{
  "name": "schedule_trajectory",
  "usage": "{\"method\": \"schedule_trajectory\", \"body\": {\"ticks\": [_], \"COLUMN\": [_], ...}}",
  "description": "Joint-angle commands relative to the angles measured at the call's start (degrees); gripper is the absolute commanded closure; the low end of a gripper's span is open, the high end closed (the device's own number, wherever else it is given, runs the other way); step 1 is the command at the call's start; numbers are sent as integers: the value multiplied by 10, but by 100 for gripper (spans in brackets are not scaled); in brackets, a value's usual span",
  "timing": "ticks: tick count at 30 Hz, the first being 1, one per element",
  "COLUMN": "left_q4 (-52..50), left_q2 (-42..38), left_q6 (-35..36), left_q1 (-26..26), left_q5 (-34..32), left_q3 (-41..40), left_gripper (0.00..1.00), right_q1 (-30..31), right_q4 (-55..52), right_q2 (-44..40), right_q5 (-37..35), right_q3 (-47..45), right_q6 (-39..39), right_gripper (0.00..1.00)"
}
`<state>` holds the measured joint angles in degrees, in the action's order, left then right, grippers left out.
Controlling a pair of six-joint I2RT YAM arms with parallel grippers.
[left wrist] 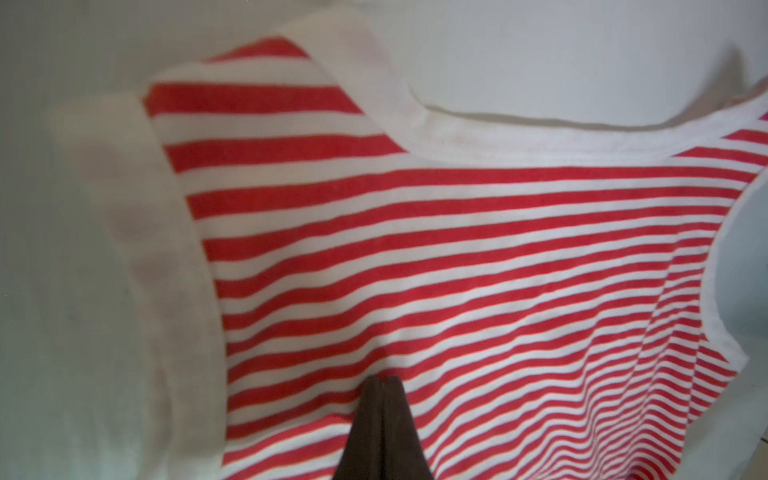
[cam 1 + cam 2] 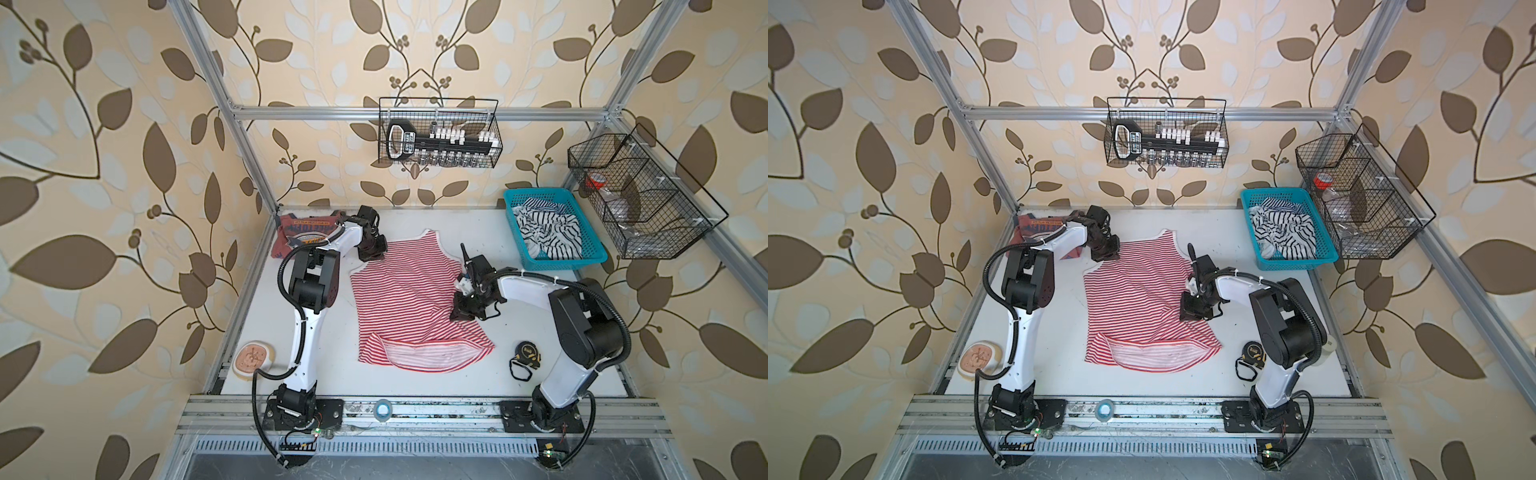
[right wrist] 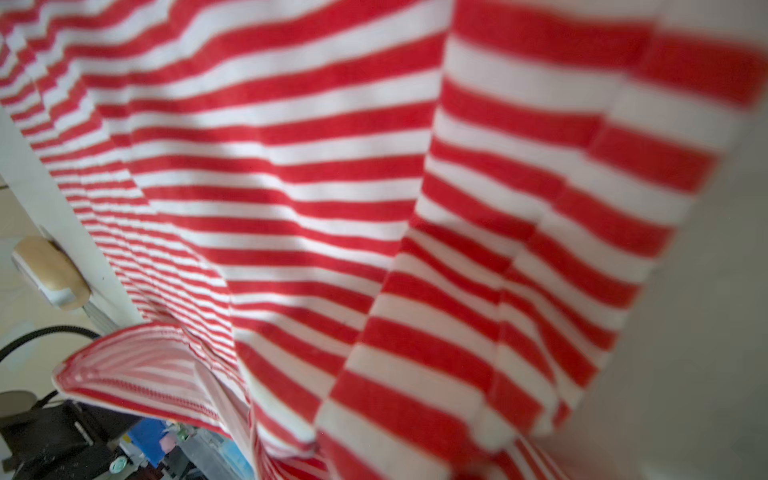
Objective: Fold and stack tank tops
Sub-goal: Rotate the tank top at the center of the table.
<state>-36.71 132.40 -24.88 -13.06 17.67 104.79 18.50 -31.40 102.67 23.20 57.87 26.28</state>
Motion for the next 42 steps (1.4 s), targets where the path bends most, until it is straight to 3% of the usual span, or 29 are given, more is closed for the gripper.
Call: {"method": "schedule_trajectory", "body": {"ticks": [1, 11, 22, 31, 42], "left_q4": [-52, 118, 171, 178, 121], "left_q2": [5, -112, -206, -271, -402], "left_q6": [-57, -220, -261, -284, -317], "left_q1": [12, 29, 25, 15, -5], "left_q5": [-32, 41, 59, 67, 34], "left_q3": [-84, -339, -533, -637, -712], "left_gripper": [100, 100, 100, 100, 100], "right_q1": [-30, -63, -85, -82, -87], "right_q4": [-68, -173, -288, -356, -378], "right_q2": [45, 177, 343, 436, 463], "right_q5": [-104, -159, -148, -113, -60], "right_q3": [37, 237, 520, 688, 744], "right_q6": [-40, -99, -152, -194, -219], "right_gripper": [99, 98, 97, 92, 88]}}
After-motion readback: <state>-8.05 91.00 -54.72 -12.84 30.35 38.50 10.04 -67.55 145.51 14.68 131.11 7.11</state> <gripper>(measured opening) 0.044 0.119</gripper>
